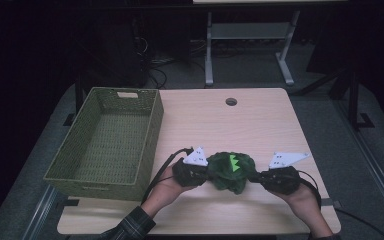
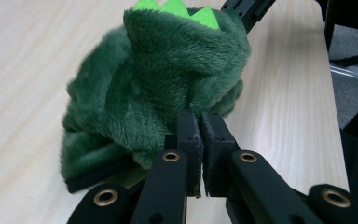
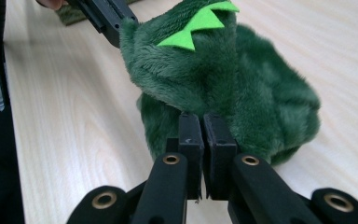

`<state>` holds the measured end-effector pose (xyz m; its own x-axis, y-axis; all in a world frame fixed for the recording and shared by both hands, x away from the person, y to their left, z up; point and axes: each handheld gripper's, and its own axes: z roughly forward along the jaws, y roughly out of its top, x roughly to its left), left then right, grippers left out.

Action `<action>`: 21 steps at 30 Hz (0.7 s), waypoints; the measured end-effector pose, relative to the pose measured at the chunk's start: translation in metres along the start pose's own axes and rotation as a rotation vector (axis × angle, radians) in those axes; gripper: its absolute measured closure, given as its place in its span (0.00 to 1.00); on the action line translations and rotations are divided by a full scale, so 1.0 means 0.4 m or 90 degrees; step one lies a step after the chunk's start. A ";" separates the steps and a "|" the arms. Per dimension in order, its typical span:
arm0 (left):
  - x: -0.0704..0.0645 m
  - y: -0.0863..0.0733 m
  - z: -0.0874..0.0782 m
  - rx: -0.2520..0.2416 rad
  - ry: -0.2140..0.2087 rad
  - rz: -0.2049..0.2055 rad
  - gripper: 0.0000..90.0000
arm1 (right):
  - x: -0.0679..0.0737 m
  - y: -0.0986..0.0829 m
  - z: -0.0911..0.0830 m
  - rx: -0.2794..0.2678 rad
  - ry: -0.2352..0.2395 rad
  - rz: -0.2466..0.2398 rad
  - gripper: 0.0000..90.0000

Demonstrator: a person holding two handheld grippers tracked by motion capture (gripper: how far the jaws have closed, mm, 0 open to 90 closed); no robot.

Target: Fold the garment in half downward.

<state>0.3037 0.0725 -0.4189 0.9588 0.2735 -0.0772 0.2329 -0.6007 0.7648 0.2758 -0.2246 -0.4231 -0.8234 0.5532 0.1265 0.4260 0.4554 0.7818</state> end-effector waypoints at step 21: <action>-0.018 -0.052 0.059 0.050 -0.029 -0.018 0.80 | 0.015 -0.063 0.067 0.081 0.023 0.012 0.82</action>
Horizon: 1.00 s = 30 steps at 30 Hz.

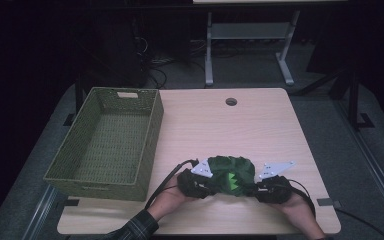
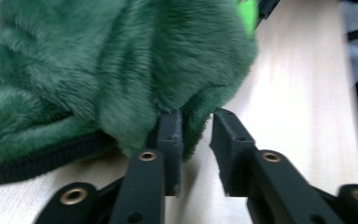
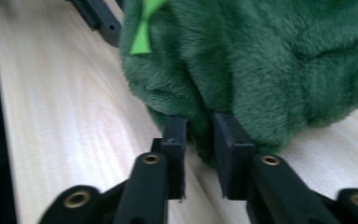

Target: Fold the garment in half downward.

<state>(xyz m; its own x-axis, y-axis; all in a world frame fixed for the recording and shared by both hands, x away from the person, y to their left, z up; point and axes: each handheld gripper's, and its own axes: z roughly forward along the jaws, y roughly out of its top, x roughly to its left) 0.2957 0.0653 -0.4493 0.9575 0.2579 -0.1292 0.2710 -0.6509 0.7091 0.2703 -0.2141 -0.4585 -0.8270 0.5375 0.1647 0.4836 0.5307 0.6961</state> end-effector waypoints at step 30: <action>0.072 0.055 0.031 0.015 0.050 -0.032 1.00 | -0.039 0.059 0.008 -0.020 -0.035 -0.001 1.00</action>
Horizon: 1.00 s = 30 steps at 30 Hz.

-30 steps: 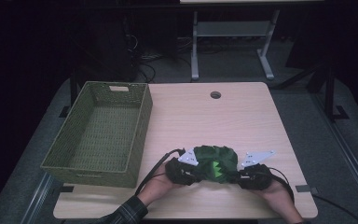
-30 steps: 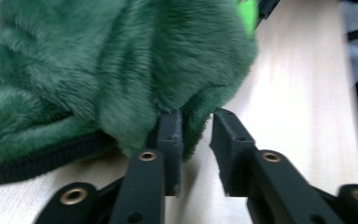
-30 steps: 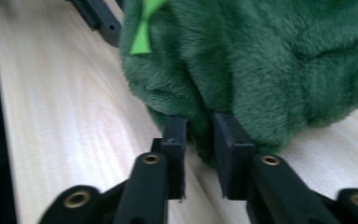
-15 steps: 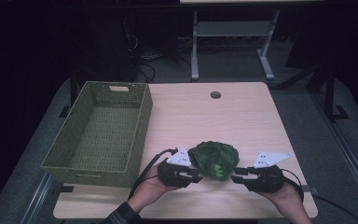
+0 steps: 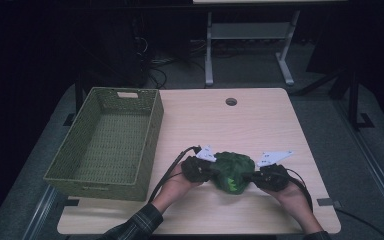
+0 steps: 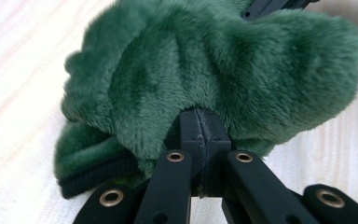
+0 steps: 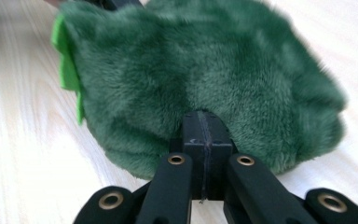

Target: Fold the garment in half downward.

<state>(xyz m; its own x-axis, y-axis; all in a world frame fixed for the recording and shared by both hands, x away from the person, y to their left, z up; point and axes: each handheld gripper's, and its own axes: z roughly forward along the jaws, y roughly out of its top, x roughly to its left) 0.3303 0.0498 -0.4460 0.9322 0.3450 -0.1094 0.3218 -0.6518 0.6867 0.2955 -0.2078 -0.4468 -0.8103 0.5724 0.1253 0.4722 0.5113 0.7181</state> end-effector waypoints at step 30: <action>-0.101 -0.016 -0.055 0.012 -0.083 0.036 0.99 | -0.064 0.053 -0.068 -0.070 -0.018 0.008 1.00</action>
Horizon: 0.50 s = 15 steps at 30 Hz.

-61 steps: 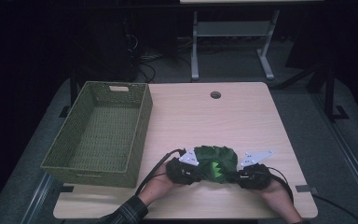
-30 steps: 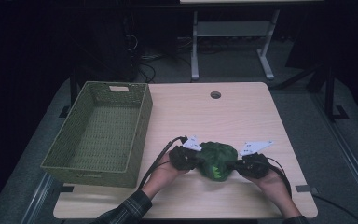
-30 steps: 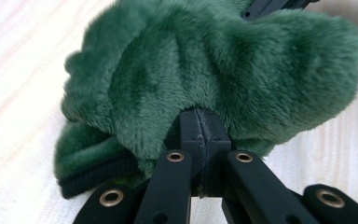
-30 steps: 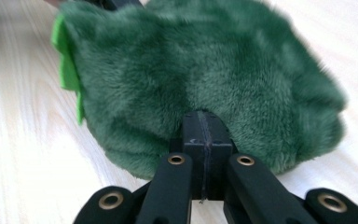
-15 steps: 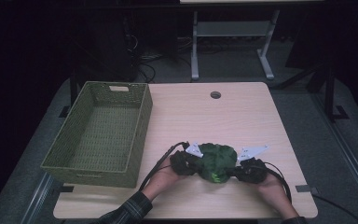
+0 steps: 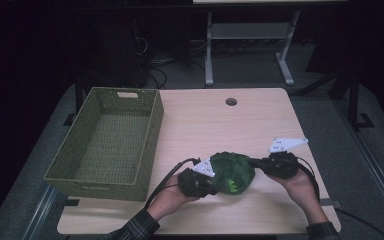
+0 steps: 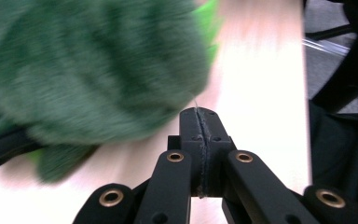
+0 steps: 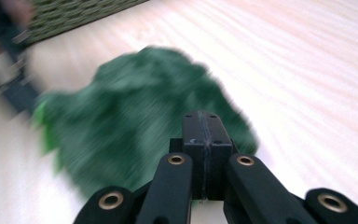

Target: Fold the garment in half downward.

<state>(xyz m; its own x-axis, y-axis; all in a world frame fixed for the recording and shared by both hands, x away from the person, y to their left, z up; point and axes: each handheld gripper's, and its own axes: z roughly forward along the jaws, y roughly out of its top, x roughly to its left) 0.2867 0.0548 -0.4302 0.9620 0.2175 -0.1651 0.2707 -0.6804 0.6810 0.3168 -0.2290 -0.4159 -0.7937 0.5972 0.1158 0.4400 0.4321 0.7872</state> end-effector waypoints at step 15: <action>0.003 0.022 0.093 0.001 -0.036 -0.010 1.00 | -0.115 0.089 0.209 0.083 0.029 0.029 1.00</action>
<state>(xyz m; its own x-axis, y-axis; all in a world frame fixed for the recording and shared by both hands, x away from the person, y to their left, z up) 0.2918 0.0231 -0.4511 0.9579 0.1890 -0.2160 0.2864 -0.6782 0.6768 0.4040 -0.1845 -0.4438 -0.7886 0.5884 0.1785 0.5239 0.4910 0.6960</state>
